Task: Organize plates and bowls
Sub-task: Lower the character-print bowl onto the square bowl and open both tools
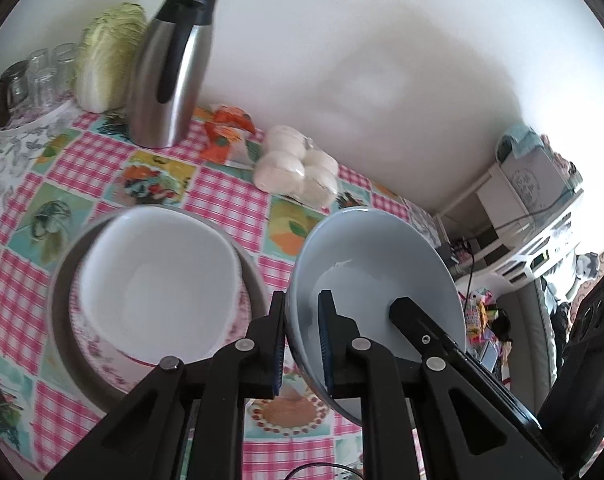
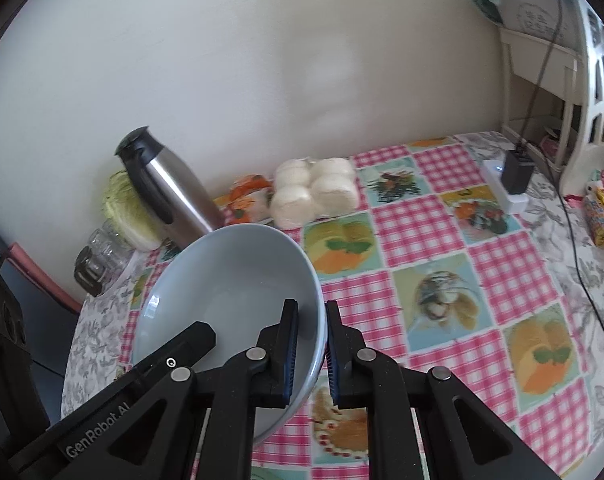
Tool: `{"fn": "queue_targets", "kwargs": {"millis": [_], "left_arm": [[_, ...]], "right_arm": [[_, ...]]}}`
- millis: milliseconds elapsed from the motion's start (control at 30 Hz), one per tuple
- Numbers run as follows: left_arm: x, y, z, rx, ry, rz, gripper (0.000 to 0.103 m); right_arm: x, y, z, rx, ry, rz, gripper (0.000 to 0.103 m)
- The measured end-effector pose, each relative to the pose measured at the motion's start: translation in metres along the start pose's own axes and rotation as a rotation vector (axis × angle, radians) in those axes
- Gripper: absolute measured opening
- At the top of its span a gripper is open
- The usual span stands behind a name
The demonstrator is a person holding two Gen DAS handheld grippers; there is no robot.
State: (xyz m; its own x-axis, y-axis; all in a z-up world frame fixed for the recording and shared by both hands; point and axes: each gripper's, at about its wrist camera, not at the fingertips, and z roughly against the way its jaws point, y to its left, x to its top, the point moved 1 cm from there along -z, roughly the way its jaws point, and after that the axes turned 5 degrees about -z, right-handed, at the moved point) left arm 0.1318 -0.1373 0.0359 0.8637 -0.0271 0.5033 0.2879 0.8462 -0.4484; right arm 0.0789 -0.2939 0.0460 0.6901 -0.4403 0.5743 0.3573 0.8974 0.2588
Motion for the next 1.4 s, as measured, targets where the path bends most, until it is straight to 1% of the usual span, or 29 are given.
{"fn": "queue_targets", "kwargs": {"millis": [300,667,967,1400], "left_arm": [[0.009,0.034,0.021,0.018,-0.026,0.043,0.014],[0.014,0.071,0.027,0.036,-0.024,0.091,0.014],[0.013,0.095,0.016,0.069,0.008,0.121,0.014],[0.012,0.106,-0.001,0.104,0.046,0.123,0.014]], "right_arm": [[-0.008,0.038,-0.010,0.047,0.012,0.038,0.015],[-0.018,0.068,-0.029,0.085,0.039,0.062,0.015],[-0.028,0.080,-0.053,0.090,0.073,0.082,0.015],[-0.034,0.083,-0.071,0.066,0.093,0.095,0.015]]}}
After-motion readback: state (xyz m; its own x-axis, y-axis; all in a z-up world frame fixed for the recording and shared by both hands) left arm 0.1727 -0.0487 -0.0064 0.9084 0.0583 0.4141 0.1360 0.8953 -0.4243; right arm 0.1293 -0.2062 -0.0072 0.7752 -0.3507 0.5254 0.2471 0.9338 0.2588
